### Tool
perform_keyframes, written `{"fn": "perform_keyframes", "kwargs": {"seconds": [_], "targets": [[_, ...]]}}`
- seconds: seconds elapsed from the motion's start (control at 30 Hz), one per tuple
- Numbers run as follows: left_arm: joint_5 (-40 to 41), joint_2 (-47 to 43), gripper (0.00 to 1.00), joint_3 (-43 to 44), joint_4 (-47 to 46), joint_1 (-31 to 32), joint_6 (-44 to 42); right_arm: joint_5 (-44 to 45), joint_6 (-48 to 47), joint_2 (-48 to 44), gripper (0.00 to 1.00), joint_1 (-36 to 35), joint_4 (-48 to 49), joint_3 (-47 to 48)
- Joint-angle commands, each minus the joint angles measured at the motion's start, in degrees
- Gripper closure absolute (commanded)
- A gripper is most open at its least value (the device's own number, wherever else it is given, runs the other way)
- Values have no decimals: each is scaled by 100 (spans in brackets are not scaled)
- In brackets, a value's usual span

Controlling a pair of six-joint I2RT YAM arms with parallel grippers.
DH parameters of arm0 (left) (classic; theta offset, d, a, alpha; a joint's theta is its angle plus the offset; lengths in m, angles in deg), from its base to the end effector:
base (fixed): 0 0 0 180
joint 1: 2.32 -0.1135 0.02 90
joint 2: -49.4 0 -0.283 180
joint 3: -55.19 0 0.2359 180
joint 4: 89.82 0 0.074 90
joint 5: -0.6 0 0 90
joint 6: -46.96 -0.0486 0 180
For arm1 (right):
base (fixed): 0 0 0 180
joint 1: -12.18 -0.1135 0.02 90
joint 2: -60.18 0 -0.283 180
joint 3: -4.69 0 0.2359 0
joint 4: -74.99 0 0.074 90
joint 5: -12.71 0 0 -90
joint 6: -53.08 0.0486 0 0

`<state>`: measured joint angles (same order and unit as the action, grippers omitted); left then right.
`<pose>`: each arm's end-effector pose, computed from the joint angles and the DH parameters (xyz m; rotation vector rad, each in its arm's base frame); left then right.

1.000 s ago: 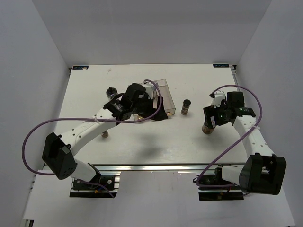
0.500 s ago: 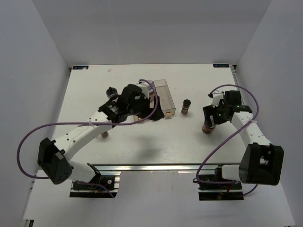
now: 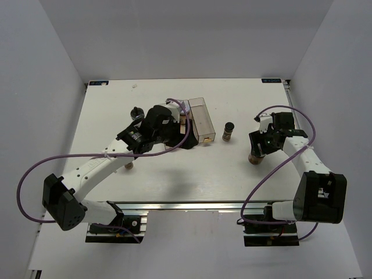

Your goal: Organize the condiment bottles

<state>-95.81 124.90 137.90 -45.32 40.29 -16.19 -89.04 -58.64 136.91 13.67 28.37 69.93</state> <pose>0.2027 -0.1939 0.3430 0.3840 2.3026 -0.7660 0.2506 0.0034 0.2387 -0.5226 2.5020 0.1107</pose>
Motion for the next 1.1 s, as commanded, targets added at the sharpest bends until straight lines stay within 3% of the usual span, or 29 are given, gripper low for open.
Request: {"fn": "perform_keyframes", "kwargs": {"seconds": [0.0,0.27,0.37,0.47,0.53,0.87,1.07], "targets": [[97,-220,2,-20,21,19,-13,-12,-122,18,27,17,191,-84],[290,-238,2,85,144,19,-66,-117,-114,79,50,17,200,-14],[395,-273,2,112,205,19,-92,-266,-149,53,66,9,86,100],[518,-308,2,138,223,19,-101,-424,-175,-52,90,-61,-90,249],[554,-343,2,164,250,19,-101,-565,-193,-140,98,-114,-213,346],[1300,-449,2,437,425,10,-321,-1207,-281,-703,100,-1167,-662,1075],[1722,-615,2,481,557,11,-382,-1347,8,-537,100,-1986,-609,1594]]}}
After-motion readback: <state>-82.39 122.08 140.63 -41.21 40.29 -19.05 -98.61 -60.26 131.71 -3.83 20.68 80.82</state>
